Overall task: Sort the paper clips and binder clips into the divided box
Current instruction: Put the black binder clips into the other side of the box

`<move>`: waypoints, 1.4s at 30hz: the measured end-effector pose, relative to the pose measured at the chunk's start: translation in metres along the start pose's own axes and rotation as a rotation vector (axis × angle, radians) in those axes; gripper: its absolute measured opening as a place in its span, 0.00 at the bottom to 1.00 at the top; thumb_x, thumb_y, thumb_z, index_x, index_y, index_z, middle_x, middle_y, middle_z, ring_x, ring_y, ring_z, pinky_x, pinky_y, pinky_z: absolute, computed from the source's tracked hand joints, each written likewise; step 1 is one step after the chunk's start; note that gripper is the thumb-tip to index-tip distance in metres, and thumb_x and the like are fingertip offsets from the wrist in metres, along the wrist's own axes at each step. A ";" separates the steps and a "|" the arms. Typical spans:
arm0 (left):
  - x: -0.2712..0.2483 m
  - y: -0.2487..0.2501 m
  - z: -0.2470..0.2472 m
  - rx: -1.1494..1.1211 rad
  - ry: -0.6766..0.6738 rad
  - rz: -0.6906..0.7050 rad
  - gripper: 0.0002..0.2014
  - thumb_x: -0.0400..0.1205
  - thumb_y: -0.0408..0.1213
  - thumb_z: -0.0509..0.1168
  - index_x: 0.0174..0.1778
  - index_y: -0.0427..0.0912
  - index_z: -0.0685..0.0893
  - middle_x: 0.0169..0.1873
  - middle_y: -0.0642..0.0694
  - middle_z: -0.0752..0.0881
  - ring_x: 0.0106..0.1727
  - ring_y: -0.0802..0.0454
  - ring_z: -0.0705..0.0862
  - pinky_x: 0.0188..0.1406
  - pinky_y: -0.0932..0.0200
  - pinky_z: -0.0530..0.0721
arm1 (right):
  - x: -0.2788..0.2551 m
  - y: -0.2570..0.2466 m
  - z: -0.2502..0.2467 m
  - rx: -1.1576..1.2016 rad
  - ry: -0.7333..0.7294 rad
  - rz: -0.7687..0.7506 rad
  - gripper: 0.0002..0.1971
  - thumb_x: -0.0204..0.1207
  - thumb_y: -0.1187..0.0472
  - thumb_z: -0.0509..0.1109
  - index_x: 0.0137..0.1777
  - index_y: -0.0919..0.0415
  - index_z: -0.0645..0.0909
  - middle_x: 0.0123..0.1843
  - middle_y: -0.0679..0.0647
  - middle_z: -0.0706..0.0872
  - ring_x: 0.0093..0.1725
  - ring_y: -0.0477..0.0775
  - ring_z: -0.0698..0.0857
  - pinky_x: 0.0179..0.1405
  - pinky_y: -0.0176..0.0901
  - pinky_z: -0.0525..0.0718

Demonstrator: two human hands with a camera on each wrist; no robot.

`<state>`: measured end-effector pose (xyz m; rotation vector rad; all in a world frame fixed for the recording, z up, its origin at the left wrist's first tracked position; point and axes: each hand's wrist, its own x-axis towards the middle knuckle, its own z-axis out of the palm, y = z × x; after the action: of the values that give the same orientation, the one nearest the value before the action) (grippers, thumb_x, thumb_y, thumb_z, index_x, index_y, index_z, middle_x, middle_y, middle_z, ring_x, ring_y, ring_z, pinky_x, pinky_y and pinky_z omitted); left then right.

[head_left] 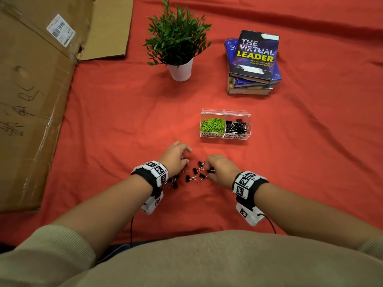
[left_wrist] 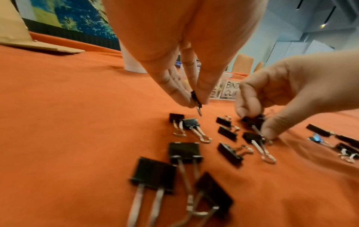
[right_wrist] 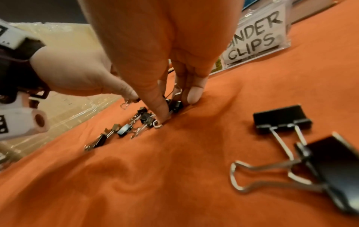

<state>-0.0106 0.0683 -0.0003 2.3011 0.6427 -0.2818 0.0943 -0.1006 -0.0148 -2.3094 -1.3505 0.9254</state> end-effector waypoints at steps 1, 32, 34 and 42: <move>0.000 -0.003 -0.003 0.022 -0.024 -0.011 0.15 0.76 0.29 0.71 0.58 0.42 0.82 0.53 0.44 0.77 0.45 0.52 0.79 0.50 0.63 0.76 | 0.000 0.000 -0.001 0.031 0.007 0.020 0.08 0.67 0.68 0.71 0.46 0.59 0.78 0.48 0.54 0.79 0.49 0.55 0.78 0.50 0.40 0.73; -0.010 -0.017 0.012 0.460 -0.093 0.169 0.13 0.79 0.36 0.65 0.58 0.42 0.77 0.55 0.44 0.76 0.61 0.44 0.73 0.60 0.46 0.77 | 0.017 -0.019 0.009 -0.283 -0.122 -0.190 0.19 0.76 0.59 0.65 0.67 0.56 0.78 0.64 0.55 0.77 0.61 0.61 0.72 0.59 0.56 0.79; -0.011 -0.016 0.013 0.462 -0.086 0.181 0.12 0.78 0.35 0.65 0.57 0.41 0.76 0.56 0.44 0.77 0.61 0.44 0.74 0.61 0.49 0.75 | 0.014 -0.019 0.012 -0.308 -0.133 -0.207 0.17 0.77 0.61 0.63 0.65 0.57 0.79 0.62 0.56 0.76 0.59 0.62 0.72 0.57 0.57 0.79; -0.011 -0.015 0.016 0.467 -0.111 0.171 0.13 0.76 0.33 0.63 0.56 0.42 0.75 0.55 0.43 0.77 0.61 0.43 0.74 0.60 0.46 0.76 | 0.006 -0.011 0.008 -0.190 -0.133 -0.165 0.10 0.70 0.66 0.66 0.51 0.61 0.78 0.54 0.58 0.79 0.54 0.62 0.74 0.53 0.54 0.75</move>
<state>-0.0278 0.0624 -0.0169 2.7409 0.3436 -0.5185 0.0838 -0.0902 -0.0167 -2.2608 -1.7231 0.9493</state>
